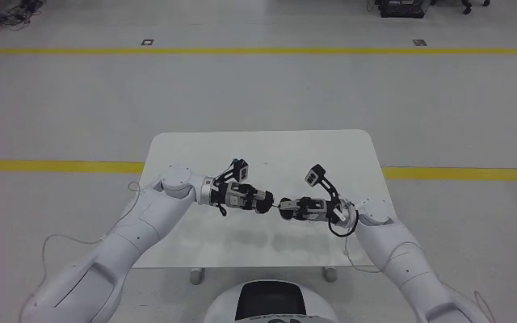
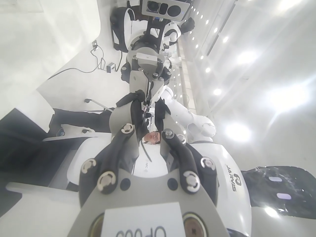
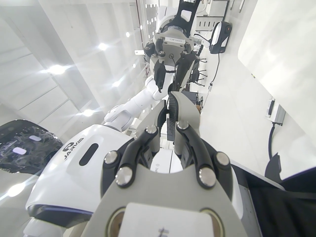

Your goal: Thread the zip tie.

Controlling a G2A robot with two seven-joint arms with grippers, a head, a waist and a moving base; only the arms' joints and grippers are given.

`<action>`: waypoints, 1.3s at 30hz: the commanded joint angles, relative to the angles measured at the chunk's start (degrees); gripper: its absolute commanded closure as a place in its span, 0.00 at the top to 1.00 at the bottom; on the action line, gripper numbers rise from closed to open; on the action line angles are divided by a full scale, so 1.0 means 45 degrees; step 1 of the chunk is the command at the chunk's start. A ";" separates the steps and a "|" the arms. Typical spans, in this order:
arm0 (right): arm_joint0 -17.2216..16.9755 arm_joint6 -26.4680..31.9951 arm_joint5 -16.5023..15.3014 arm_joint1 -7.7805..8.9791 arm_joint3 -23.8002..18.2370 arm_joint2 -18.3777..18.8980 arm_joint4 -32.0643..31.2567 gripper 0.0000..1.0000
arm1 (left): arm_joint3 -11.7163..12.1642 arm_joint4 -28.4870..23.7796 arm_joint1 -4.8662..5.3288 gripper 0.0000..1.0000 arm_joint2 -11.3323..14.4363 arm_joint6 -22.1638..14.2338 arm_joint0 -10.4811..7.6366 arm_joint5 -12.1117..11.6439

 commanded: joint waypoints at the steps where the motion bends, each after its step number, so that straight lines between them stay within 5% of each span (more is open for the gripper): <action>1: 0.0000 0.0025 0.0000 -0.0004 0.0023 0.0011 0.0018 0.00 | 0.0017 -0.0021 -0.0006 0.09 0.0008 -0.0081 -0.0008 -0.0027; 39: -0.0265 -0.0928 0.0000 -0.0170 -0.0359 0.0255 -0.0488 0.00 | 0.0135 0.0044 -0.0094 0.08 0.0146 -0.0153 -0.0080 -0.0063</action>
